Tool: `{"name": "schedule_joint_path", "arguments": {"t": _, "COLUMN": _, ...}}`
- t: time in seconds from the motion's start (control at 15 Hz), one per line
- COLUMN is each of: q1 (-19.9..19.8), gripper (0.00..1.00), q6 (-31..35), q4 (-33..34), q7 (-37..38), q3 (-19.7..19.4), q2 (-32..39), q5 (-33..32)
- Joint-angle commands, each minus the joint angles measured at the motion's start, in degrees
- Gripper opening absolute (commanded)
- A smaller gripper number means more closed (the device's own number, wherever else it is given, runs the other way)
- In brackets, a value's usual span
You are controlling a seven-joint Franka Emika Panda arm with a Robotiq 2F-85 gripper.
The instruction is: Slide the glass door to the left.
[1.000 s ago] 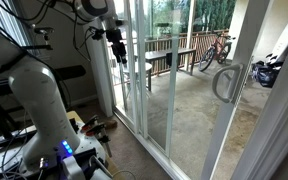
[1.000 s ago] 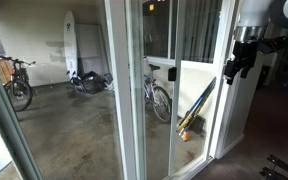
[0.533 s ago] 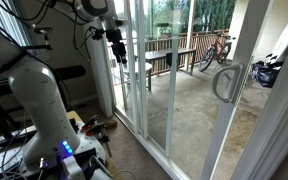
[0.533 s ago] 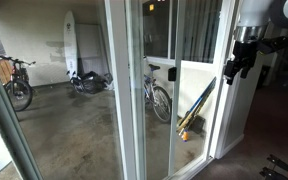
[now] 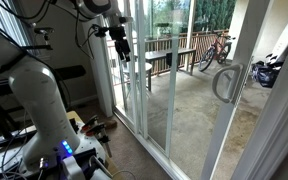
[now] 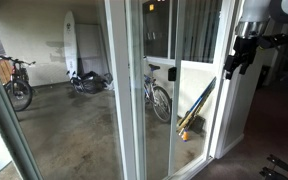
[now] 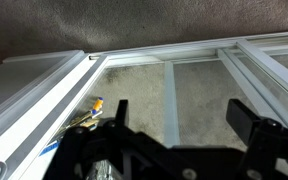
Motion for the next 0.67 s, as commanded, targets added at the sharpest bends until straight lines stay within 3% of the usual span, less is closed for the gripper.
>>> {"name": "schedule_joint_path", "arguments": {"t": 0.0, "q1": -0.9, "gripper": 1.00, "q6": -0.4, "q4": 1.1, "q7": -9.4, "q3": -6.6, "q2": -1.3, "q5": -1.2}}
{"name": "schedule_joint_path", "arguments": {"t": 0.27, "q1": -3.3, "gripper": 1.00, "q6": -2.6, "q4": 5.8, "q7": -20.5, "q3": -15.0, "q2": 0.7, "q5": -1.1}}
{"name": "schedule_joint_path", "arguments": {"t": 0.6, "q1": -5.5, "gripper": 1.00, "q6": -10.0, "q4": 20.4, "q7": -33.5, "q3": -25.5, "q2": 8.7, "q5": -0.1}}
